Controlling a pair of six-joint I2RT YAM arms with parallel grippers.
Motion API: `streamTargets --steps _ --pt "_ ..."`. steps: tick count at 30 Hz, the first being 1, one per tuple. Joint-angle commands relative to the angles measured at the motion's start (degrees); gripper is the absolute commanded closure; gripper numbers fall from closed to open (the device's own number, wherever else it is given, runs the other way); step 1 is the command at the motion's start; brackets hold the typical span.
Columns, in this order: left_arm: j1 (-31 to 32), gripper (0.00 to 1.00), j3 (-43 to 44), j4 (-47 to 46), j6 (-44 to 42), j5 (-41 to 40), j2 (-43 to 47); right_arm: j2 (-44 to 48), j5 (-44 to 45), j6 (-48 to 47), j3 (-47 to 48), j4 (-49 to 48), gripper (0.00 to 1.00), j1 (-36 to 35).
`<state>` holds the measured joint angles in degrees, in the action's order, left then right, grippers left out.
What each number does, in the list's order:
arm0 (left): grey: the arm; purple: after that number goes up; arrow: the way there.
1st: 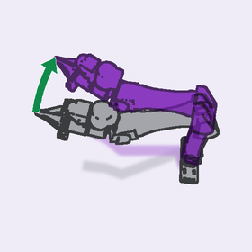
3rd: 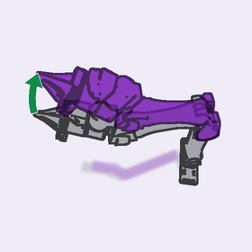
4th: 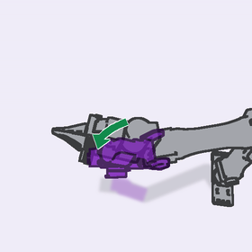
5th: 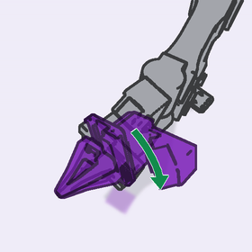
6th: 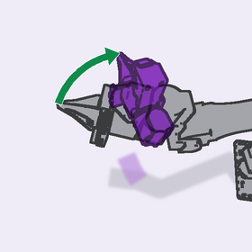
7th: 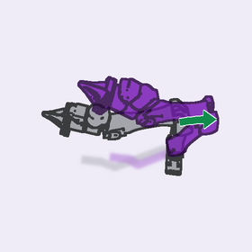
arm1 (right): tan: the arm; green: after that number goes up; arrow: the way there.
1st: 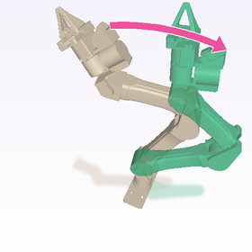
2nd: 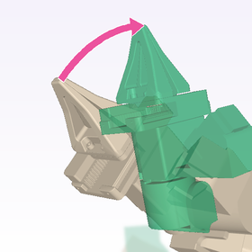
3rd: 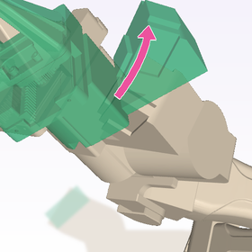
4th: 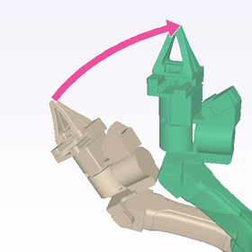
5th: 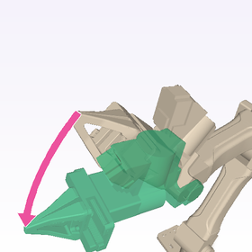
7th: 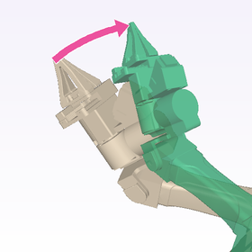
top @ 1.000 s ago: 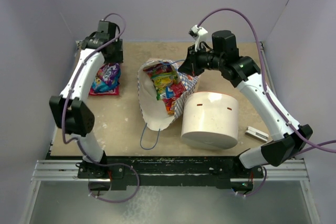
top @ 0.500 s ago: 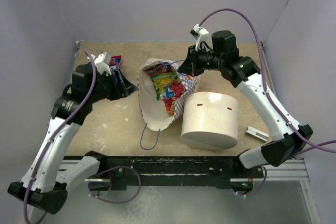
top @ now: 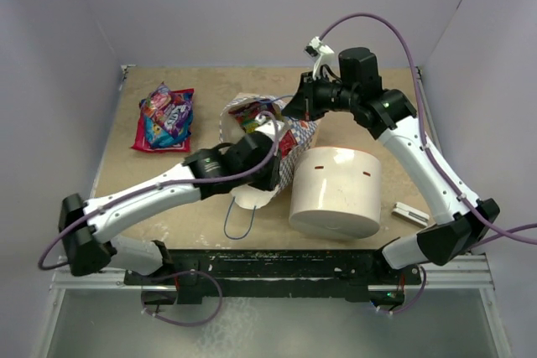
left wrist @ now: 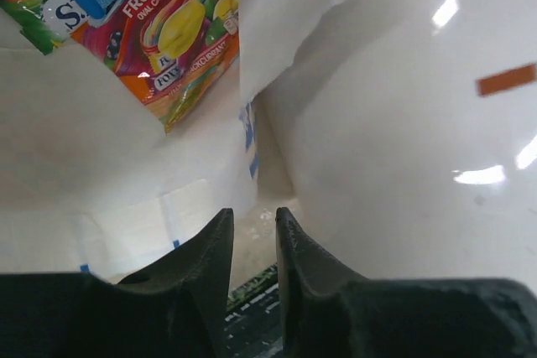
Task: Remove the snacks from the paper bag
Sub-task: Take out the snack from the paper bag.
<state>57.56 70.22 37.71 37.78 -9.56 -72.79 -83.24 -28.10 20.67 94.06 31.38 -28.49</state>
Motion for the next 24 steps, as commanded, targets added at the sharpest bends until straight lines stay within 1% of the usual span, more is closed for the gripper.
streamTargets --steps 1,3,5,7,8,11,13,14,16,20,21,24 --pt "1.1 0.73 3.7 -3.0 -7.2 -8.0 -6.7 3.5 -0.5 0.7 1.1 0.8 1.00 -0.2" --pt "1.0 0.76 2.4 -5.7 -9.0 -8.7 -8.7 4.3 0.0 0.5 0.9 1.1 1.00 -0.2" --pt "0.8 0.82 0.7 -8.5 -9.7 -9.1 -10.4 4.9 0.5 0.2 0.7 1.1 1.00 -0.2" --pt "0.2 0.87 -2.6 -13.2 -9.8 -7.7 -10.8 5.3 1.0 0.0 0.9 1.3 1.00 -0.2" --pt "-0.6 0.89 -4.6 -16.1 -9.8 -5.8 -10.4 5.3 1.1 -0.1 1.1 1.4 1.00 -0.2" --pt "-1.8 0.91 -10.0 -24.5 -9.1 -1.0 -8.0 5.1 1.4 -0.8 2.1 2.3 1.00 -0.2" --pt "-2.1 0.91 -12.3 -27.4 -8.8 -0.2 -6.9 5.2 1.8 -1.1 2.0 2.4 1.00 -0.2" --pt "-2.1 0.90 -13.5 -28.5 -8.9 0.1 -6.6 5.2 1.9 -1.1 1.9 2.3 1.00 -0.2" --pt "-2.2 0.84 -14.7 -30.4 -8.9 0.1 -6.9 5.0 1.8 -1.0 1.7 2.1 1.00 -0.2" --pt "-2.6 0.79 -14.5 -29.7 -9.4 -0.2 -10.7 4.2 1.4 -0.8 2.2 2.1 1.00 -0.2" --pt "-2.9 0.75 -14.5 -29.9 -9.7 0.3 -11.6 4.0 1.4 -0.8 2.4 2.3 1.00 -0.2" --pt "-4.0 0.59 -14.5 -30.6 -10.3 1.5 -13.2 3.6 1.3 -1.1 2.9 2.7 1.00 -0.2"
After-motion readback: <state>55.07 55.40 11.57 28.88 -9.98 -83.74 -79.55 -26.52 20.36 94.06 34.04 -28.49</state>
